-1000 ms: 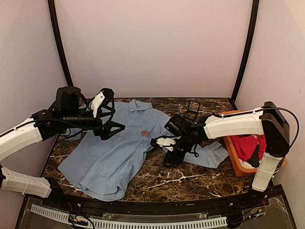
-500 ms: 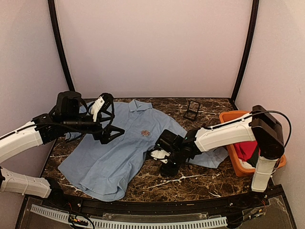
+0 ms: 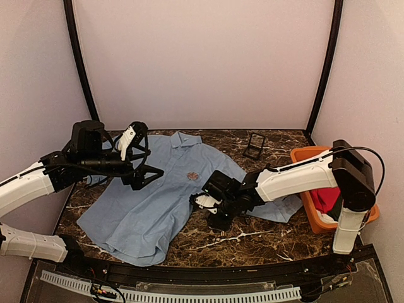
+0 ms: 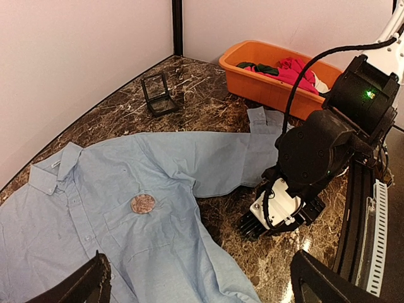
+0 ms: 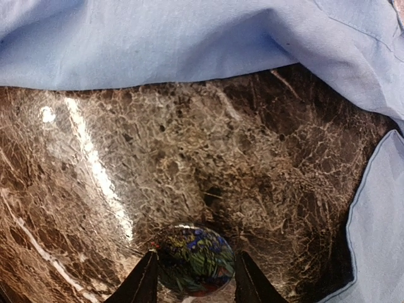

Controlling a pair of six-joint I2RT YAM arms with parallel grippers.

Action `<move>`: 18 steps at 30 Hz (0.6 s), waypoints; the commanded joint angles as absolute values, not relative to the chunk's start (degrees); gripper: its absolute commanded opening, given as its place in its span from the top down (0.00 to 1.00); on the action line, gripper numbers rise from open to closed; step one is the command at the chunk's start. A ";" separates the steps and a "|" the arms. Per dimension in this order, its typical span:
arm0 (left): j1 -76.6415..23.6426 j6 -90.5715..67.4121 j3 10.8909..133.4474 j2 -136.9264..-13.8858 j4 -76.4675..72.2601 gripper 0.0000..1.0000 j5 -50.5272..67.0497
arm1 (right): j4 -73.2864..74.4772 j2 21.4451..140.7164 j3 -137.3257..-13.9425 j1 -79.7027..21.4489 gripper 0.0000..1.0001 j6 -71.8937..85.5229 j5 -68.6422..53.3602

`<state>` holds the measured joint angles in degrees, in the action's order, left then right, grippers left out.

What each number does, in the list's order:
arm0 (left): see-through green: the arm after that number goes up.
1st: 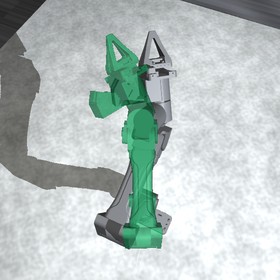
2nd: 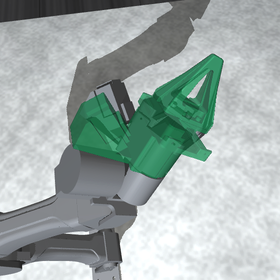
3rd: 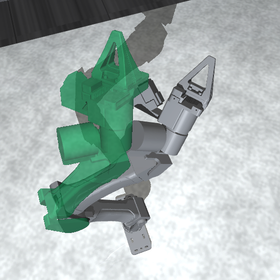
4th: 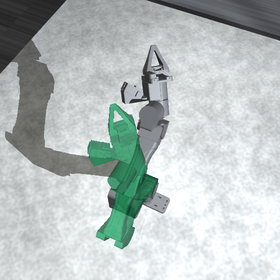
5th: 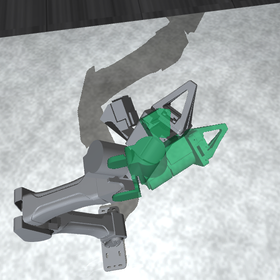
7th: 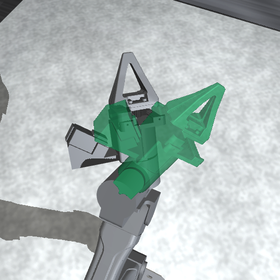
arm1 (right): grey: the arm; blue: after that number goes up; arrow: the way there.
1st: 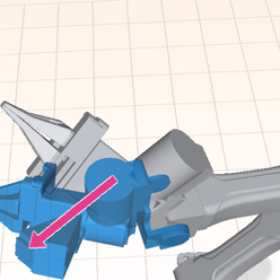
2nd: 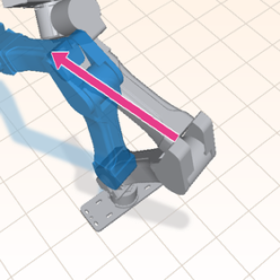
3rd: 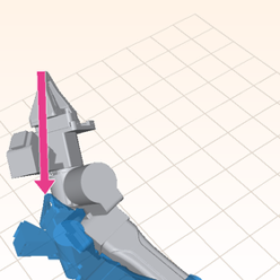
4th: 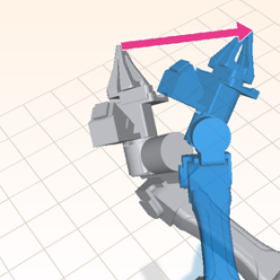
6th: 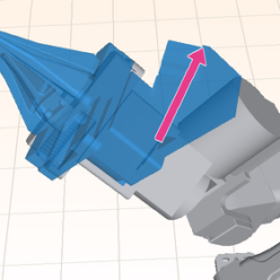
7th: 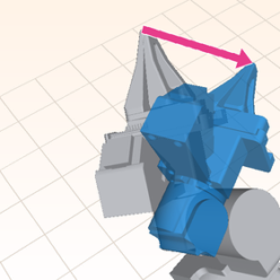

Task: Pin the brooch onto the clothing
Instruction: Pick up the brooch from the center of the board.

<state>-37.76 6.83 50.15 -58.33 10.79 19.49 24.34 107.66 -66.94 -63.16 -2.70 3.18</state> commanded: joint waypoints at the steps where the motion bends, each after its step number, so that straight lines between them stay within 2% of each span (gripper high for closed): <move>1: -37.71 7.89 49.39 -57.13 10.34 0.01 19.78 | 26.82 108.25 -66.82 -63.77 0.70 -2.40 4.94; 9: -37.70 10.27 48.49 -55.87 4.84 0.01 19.42 | 30.30 107.11 -72.37 -62.11 0.69 -5.11 3.46; 10: -37.70 10.23 47.28 -54.66 2.73 0.01 18.92 | 30.87 107.32 -72.82 -61.94 0.66 -5.24 2.71; 12: -37.71 10.07 45.45 -52.73 0.58 0.01 17.92 | 31.38 107.48 -72.91 -62.02 0.50 -5.00 1.62; 14: -37.67 10.28 44.47 -51.72 -1.00 0.01 17.59 | 30.61 107.47 -72.00 -62.52 0.40 -4.56 1.70; 18: -37.69 13.38 45.36 -52.78 3.12 0.01 19.50 | 30.57 109.00 -71.73 -63.03 0.36 -1.66 2.91</move>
